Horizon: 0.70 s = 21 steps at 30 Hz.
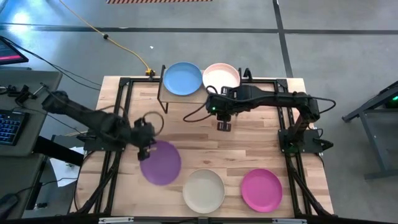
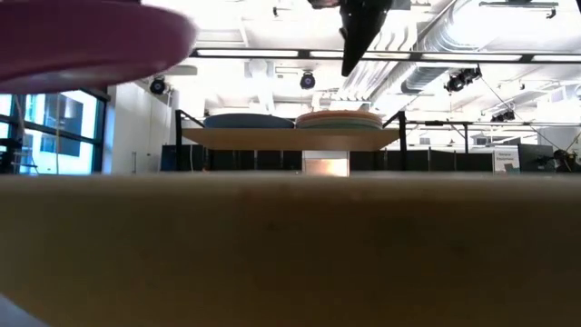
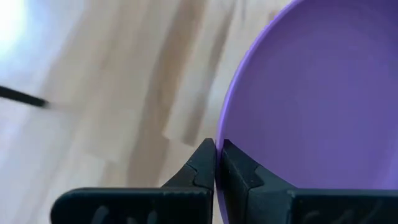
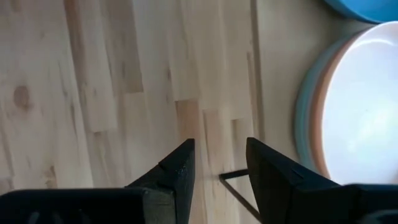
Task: Place and stack plates onto a shelf
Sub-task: Stack the purple plate into the blue plate on the shelf
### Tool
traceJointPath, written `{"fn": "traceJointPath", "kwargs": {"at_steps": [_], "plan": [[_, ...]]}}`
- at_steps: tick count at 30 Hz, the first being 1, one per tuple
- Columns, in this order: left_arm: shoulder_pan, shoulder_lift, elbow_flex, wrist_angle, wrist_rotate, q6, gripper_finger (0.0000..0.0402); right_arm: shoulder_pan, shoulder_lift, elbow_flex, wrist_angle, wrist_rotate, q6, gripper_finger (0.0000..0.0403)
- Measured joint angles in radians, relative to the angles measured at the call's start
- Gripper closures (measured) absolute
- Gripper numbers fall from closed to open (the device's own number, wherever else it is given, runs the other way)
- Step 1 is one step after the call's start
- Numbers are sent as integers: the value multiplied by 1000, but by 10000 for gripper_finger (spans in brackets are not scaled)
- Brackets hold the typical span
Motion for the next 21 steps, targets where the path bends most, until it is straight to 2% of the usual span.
{"fn": "traceJointPath", "kwargs": {"at_steps": [13,21], "plan": [[430,-1,356,-40,-55,254,401,53,-40,0,-6,8,45,279],[688,31,525,48,-98,427,401,60,-40,0,-6,8,49,279]]}}
